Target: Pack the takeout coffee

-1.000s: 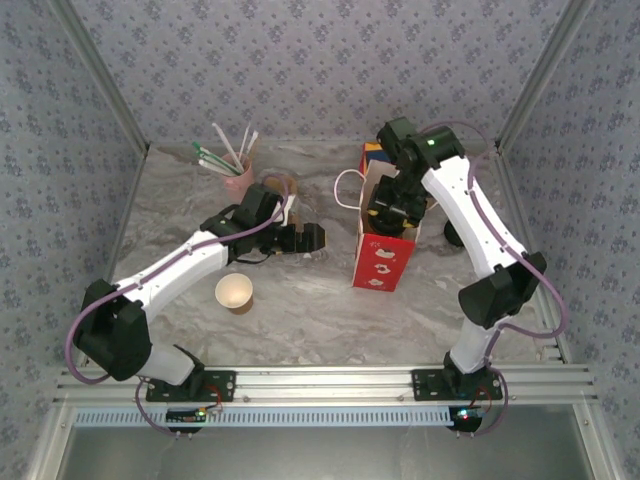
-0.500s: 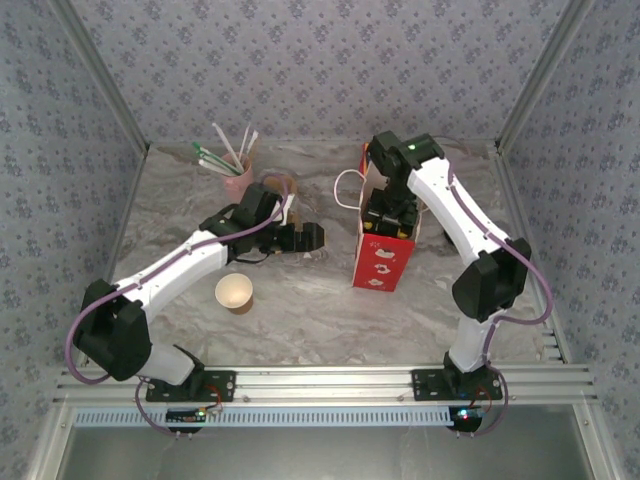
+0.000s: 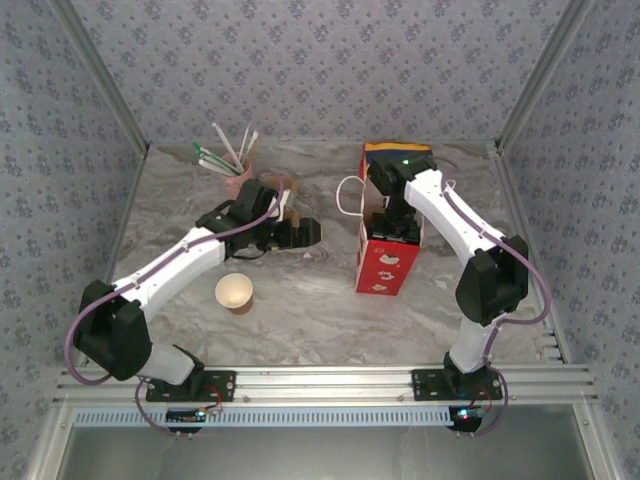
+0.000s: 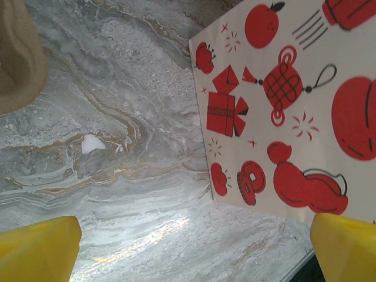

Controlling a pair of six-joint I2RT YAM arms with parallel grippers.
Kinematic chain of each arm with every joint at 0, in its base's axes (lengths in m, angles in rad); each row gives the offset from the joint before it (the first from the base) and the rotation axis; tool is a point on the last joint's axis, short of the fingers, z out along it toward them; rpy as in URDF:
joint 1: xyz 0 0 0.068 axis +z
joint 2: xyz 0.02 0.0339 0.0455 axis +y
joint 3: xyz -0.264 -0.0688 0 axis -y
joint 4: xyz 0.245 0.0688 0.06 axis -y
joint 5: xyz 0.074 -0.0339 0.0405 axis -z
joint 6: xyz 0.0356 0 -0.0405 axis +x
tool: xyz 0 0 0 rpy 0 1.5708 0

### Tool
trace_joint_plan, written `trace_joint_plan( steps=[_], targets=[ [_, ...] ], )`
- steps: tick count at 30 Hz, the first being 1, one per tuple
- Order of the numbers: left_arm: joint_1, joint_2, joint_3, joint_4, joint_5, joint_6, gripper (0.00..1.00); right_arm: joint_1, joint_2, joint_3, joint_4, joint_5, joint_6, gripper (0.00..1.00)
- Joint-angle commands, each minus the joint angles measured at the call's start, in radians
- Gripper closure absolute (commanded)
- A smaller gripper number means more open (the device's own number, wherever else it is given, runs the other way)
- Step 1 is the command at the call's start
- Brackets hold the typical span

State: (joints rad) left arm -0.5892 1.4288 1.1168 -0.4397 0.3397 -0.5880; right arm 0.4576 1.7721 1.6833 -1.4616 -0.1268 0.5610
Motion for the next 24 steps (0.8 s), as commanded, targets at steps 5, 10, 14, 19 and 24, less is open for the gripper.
trace_joint_plan(
  steps=[5, 10, 14, 19, 24],
  targets=[
    [0.0, -0.001, 0.043, -0.033, -0.024, -0.011, 0.0, -0.015, -0.061, -0.044, -0.04, -0.019, -0.153, 0.4],
    [-0.004, -0.011, 0.038, -0.044, -0.037, -0.019, 0.0, -0.024, -0.072, -0.063, -0.043, -0.021, -0.185, 0.4],
    [-0.005, -0.021, 0.041, -0.051, -0.042, -0.025, 0.0, -0.02, -0.073, -0.049, -0.031, -0.032, -0.122, 0.4],
    [-0.005, -0.033, 0.05, -0.056, -0.023, -0.02, 0.0, -0.02, -0.09, -0.07, 0.007, -0.059, -0.004, 0.4],
    [-0.006, -0.044, 0.049, -0.054, -0.003, -0.007, 0.0, -0.01, -0.095, -0.093, 0.039, -0.051, 0.053, 0.4]
  ],
)
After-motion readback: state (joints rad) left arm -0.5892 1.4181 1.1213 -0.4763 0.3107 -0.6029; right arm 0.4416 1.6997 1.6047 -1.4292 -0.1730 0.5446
